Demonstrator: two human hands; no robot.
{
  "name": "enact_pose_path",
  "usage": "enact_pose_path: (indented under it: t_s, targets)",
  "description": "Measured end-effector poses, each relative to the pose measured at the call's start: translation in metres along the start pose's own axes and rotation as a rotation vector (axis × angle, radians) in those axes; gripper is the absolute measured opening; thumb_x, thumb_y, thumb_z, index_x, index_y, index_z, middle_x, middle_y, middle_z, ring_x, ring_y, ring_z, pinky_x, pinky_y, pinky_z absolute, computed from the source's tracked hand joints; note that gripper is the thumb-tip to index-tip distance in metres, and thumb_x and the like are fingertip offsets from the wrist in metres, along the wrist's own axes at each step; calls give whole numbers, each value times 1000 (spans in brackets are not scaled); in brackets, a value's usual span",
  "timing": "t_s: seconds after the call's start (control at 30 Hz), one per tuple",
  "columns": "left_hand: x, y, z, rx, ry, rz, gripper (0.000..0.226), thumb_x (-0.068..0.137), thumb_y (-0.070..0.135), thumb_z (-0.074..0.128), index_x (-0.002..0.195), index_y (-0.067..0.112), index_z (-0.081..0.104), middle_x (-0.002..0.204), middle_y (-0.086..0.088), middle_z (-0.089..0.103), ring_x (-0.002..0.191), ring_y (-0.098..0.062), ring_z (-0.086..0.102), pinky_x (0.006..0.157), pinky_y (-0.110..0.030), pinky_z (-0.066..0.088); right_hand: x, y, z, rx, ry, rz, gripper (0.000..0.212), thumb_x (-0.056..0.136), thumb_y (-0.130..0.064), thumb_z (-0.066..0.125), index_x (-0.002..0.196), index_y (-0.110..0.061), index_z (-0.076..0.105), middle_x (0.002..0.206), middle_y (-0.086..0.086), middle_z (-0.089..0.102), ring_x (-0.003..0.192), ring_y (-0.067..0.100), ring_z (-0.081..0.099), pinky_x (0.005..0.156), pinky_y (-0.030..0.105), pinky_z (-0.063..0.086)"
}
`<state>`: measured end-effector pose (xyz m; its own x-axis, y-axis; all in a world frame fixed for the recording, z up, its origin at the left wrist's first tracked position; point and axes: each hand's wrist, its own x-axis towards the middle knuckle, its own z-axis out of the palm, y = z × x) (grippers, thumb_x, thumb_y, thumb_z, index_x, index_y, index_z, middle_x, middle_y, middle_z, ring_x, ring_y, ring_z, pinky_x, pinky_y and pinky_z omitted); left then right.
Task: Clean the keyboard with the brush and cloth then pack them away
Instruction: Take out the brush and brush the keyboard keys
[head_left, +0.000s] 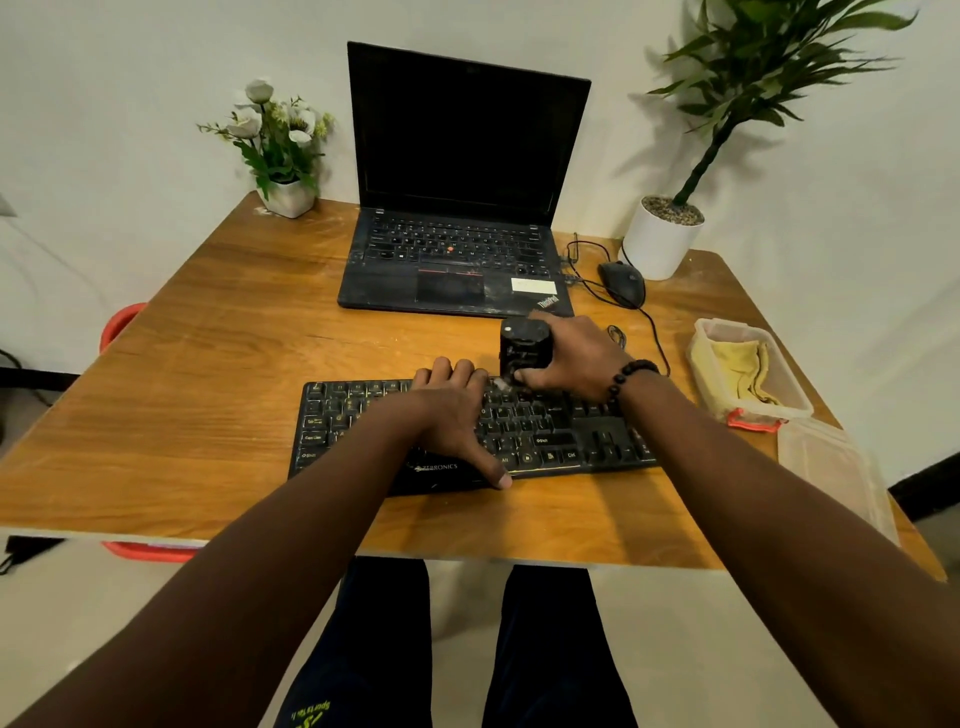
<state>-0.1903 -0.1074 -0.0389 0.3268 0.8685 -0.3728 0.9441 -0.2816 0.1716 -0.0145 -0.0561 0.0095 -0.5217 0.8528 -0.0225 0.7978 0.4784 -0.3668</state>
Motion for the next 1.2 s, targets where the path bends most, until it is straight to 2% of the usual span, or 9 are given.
enact_pose_path:
  t_s: [0.2,0.3,0.43,0.5,0.63,0.77,0.93,1.0,1.2]
  targets:
    - [-10,4,5,-87,32,-46,154,53,85,71,155,9,-16,163,-8,-6,147,-39,-1,121,-54,6,1,-4,-2,58,33,-3,50,77,-26,78,119,-17,53,104,-6,63,90,8,57,65,8,39]
    - [-20,-1,6,-54,-23,-63,156,53,80,76,154,8,-19,163,-10,-15,147,-43,-13,120,-56,-3,3,-2,2,-23,5,6,49,77,-21,77,118,-15,52,107,2,65,96,15,60,70,15,43]
    - [-28,-12,-3,5,-54,-59,153,53,76,79,156,10,-12,163,-9,-9,148,-40,-4,121,-54,4,7,-2,-6,55,115,68,55,77,-25,77,124,-12,52,112,0,63,101,14,57,77,21,44]
    - [-28,-17,-6,29,-66,-73,151,51,77,79,157,12,-6,162,-10,-1,147,-39,3,121,-54,12,4,-6,-4,107,37,37,56,77,-26,77,126,-13,51,115,-1,63,104,13,57,81,21,45]
    - [-25,-21,-8,34,-74,-68,148,45,81,78,156,14,6,159,-7,10,143,-35,14,118,-53,22,8,-6,2,-70,47,56,57,78,-23,77,126,-12,50,114,7,65,103,19,59,74,20,42]
    - [-26,-21,-8,21,-44,-48,142,48,80,78,155,13,12,154,-5,16,139,-32,18,117,-52,25,6,-5,0,52,24,33,57,77,-27,77,126,-13,50,114,0,63,100,12,57,75,17,43]
    - [-27,-21,-7,13,-29,-41,142,47,82,77,154,13,13,153,-6,17,138,-31,18,117,-52,24,10,-2,-1,-148,63,74,57,78,-23,76,126,-12,48,115,9,65,103,22,60,77,25,49]
    - [-26,-19,-8,19,-28,-38,142,47,82,77,154,13,13,153,-5,18,138,-31,18,117,-51,25,8,-2,-4,-70,86,66,59,77,-25,77,127,-11,49,116,6,64,103,19,59,79,24,48]
    - [-26,-21,-8,8,-35,-39,144,47,82,77,155,15,9,155,-4,15,140,-32,16,118,-53,23,1,-5,-6,-144,-43,19,54,79,-24,75,126,-13,49,110,5,65,98,19,60,72,21,44]
